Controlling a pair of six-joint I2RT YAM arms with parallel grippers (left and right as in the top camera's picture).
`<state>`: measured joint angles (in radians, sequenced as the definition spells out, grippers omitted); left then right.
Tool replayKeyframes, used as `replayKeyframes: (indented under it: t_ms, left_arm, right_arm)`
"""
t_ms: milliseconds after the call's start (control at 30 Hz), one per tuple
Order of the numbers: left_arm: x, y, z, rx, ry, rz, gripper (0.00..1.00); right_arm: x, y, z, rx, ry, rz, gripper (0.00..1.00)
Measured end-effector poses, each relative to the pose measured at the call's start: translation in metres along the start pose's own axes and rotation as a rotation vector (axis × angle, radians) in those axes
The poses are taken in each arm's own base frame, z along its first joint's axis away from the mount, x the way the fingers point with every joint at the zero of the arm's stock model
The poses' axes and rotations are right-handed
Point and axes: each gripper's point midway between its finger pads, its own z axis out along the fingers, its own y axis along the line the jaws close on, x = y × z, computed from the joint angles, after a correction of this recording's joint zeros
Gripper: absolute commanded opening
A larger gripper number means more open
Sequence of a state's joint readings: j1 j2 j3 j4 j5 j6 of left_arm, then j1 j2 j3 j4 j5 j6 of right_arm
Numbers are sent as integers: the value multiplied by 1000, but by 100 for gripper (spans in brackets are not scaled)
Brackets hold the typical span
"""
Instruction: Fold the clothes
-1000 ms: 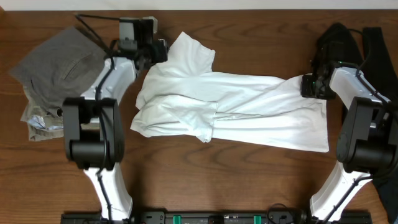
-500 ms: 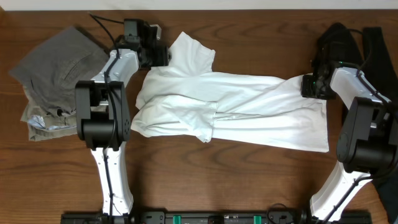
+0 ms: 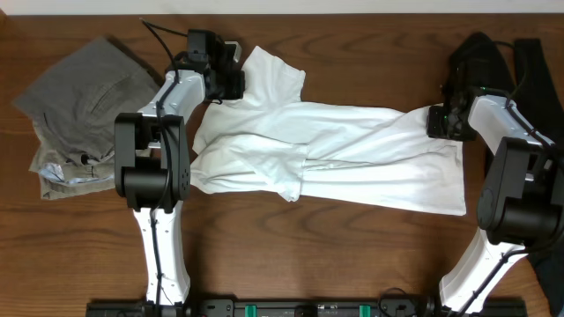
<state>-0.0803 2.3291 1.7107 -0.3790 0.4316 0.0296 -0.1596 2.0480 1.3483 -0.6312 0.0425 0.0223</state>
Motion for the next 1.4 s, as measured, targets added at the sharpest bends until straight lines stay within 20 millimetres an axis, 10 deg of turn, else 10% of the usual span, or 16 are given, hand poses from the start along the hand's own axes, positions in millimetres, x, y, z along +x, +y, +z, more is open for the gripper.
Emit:
replayKeyframes:
  t_ms: [267,567,1033,1400]
  left_arm:
    - [1,6,-3,-37,6,-15,6]
    - [-6,19,-12,-104,-19,-81,6]
    - [-9,26,-14,-136,-36,-140,6]
    - [-9,27,-14,-146,-37,-140,6]
  right_arm:
    - [0,-6,-10,24,18,3,61]
    - [-70,-19,-57,36,-236,23,59]
    - [-70,-29,14,-59,-201,65,58]
    - [-80,-17,16,-131,-234,69,43]
